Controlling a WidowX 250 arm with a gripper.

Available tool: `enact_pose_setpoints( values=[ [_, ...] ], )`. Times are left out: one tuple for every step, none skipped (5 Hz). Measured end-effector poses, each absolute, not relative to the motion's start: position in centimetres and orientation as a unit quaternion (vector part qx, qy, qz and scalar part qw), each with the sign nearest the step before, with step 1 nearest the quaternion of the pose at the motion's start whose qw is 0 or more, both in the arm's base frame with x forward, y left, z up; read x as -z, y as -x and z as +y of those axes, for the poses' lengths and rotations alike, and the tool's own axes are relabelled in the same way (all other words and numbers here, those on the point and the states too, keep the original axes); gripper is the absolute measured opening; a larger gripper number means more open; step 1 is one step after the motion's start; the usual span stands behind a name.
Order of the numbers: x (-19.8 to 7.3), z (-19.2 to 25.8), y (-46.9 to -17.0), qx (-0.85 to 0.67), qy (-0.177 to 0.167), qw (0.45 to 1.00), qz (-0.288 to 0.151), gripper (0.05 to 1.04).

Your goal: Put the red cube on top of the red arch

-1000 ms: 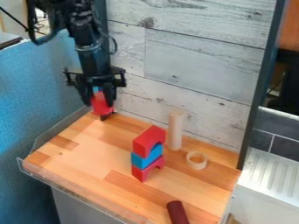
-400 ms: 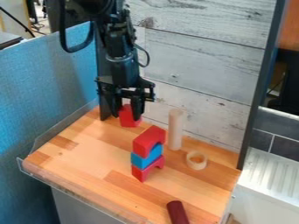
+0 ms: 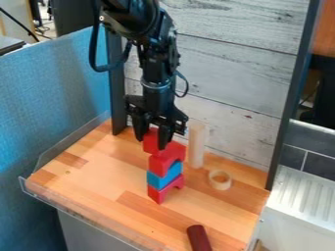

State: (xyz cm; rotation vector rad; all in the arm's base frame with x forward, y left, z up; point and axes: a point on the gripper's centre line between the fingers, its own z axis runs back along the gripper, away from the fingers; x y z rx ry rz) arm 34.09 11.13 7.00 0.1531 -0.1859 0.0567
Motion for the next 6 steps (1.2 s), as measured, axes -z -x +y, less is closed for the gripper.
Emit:
enact_pose_setpoints(
  values=[
    [-6.9,10.6,-34.5,-0.008,-0.098,0.99,-0.102,0.567],
    [-7.0,10.5,-34.7,-0.002,-0.099,0.99,-0.103,0.567],
    [-6.9,10.5,-34.7,-0.003,-0.1,0.99,-0.102,0.567],
    [-7.2,10.6,-34.9,-0.003,-0.103,0.989,-0.108,0.567],
    [-6.8,10.7,-35.0,-0.002,-0.106,0.989,-0.105,0.567],
    [-5.9,10.8,-35.1,-0.001,-0.106,0.989,-0.099,0.567]
  ],
)
